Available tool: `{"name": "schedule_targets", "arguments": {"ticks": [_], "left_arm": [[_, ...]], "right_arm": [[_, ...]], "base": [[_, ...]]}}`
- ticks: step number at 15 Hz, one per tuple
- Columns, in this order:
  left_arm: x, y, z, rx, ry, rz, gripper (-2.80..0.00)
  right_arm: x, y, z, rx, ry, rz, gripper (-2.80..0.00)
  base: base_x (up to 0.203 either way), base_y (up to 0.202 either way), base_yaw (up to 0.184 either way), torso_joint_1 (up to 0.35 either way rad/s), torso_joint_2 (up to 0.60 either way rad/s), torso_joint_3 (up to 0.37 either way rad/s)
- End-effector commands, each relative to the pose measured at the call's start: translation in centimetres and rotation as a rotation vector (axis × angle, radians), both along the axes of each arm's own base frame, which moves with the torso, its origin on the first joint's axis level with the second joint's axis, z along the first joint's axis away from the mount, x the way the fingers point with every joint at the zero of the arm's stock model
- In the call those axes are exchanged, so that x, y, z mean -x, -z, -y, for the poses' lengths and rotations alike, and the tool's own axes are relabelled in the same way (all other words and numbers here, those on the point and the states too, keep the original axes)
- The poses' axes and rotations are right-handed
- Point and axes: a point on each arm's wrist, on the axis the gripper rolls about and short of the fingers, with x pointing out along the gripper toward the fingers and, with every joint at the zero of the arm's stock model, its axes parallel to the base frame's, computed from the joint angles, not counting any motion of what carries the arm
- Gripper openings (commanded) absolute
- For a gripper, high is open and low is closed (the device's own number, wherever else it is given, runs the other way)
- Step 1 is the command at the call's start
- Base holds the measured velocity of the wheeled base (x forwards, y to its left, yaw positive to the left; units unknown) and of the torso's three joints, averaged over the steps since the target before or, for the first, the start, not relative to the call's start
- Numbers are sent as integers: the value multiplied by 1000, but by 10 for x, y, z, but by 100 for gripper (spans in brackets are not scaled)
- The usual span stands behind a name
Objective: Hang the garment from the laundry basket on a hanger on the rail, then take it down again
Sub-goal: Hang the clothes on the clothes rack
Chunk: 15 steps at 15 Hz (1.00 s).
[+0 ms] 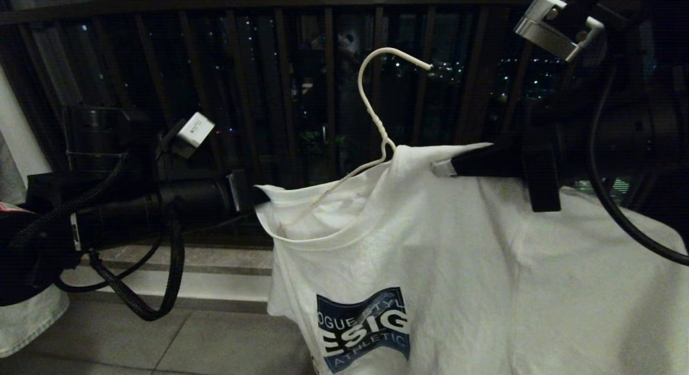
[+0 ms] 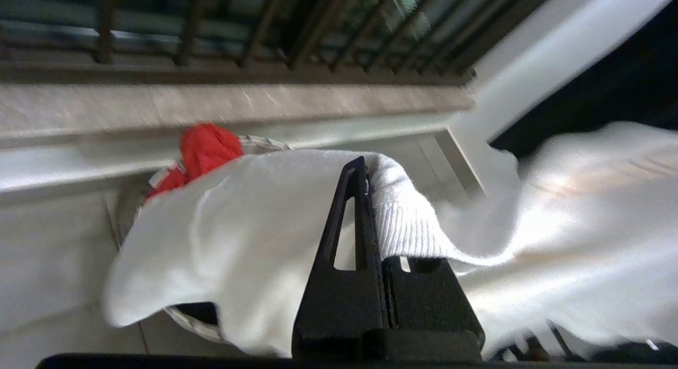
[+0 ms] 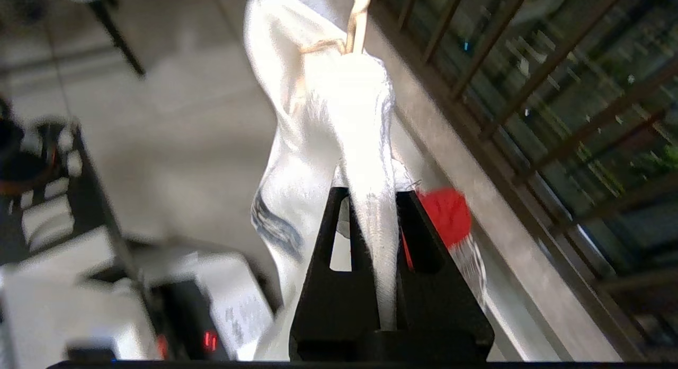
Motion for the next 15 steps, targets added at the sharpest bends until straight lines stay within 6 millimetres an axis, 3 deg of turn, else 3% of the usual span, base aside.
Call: {"name": "schedule_targets", "arguments": {"ticks": [1, 7, 11, 15], "left_arm": [[10, -25, -1, 11, 8, 22, -280], [10, -76, 8, -22, -28, -15, -280], [-17, -70, 25, -161, -274, -91, -280], [-12, -76, 38, -175, -299, -62, -280]], "right_arm": [[-10, 10, -7, -30, 9, -11, -280], [-19, 36, -16, -166, 44, 28, -280], [-5, 30, 8, -186, 143, 89, -280], [-8, 36, 16, -177, 191, 78, -280]], "base": [[0, 0, 0, 0, 0, 0], [0, 0, 0, 0, 0, 0], [0, 0, 0, 0, 0, 0], [0, 0, 0, 0, 0, 0]]}}
